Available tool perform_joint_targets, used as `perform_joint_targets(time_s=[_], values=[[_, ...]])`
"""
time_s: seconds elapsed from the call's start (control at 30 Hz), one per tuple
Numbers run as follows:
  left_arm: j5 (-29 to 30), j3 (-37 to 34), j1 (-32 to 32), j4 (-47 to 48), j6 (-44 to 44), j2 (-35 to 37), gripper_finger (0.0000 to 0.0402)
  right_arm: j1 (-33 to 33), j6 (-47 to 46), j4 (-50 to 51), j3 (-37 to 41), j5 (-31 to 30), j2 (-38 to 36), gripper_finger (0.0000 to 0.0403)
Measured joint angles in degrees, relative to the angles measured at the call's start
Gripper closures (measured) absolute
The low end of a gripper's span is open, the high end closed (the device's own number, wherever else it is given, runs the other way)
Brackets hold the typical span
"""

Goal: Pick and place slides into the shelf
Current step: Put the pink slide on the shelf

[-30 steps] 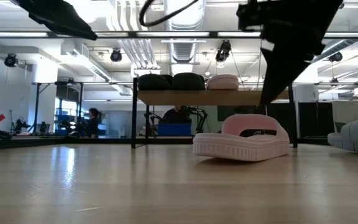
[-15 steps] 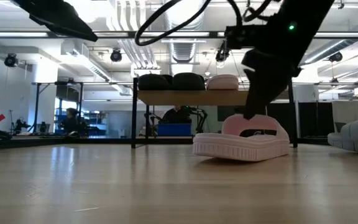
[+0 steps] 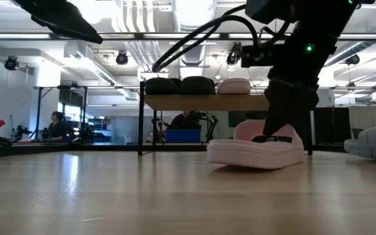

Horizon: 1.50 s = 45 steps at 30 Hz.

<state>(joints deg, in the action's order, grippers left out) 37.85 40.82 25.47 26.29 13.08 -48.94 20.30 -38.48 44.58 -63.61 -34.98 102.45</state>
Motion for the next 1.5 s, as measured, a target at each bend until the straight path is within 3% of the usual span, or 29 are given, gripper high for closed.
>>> perform_joint_targets(time_s=[0.17, 0.53, 0.8, 0.93, 1.17, 1.4, 1.5], values=[[0.00, 0.00, 0.00, -0.03, 0.00, -0.18, 0.0178, -0.86, -0.24, 0.13, 0.76, 0.51, 0.00, 0.0246], [-0.08, 0.02, -0.11, 0.11, 0.00, -0.55, 0.0178, -3.42, -0.50, 0.18, 0.72, 0.92, 0.00, 0.0386], [-0.09, 0.02, -0.39, 0.10, 0.00, -0.55, 0.0178, -4.56, -1.84, 0.38, -3.44, 0.83, 0.04, 0.0393], [-0.09, 0.02, -0.39, 0.10, 0.00, -0.55, 0.0178, -3.26, -1.54, 2.89, -10.85, 0.26, -0.02, 0.0393], [-0.09, 0.02, -0.39, 0.10, 0.00, -0.55, 0.0178, 0.38, 1.09, 9.84, -29.72, -7.60, -0.28, 0.0392], [-0.09, 0.02, -0.39, 0.12, -0.40, -0.55, 0.0178, 3.78, 15.77, 17.56, -48.94, -29.17, -0.37, 0.0391], [-0.09, 0.02, -0.39, 0.12, -0.51, -0.55, 0.0178, 1.96, 14.99, 31.43, -54.80, -31.03, -0.35, 0.0391]])
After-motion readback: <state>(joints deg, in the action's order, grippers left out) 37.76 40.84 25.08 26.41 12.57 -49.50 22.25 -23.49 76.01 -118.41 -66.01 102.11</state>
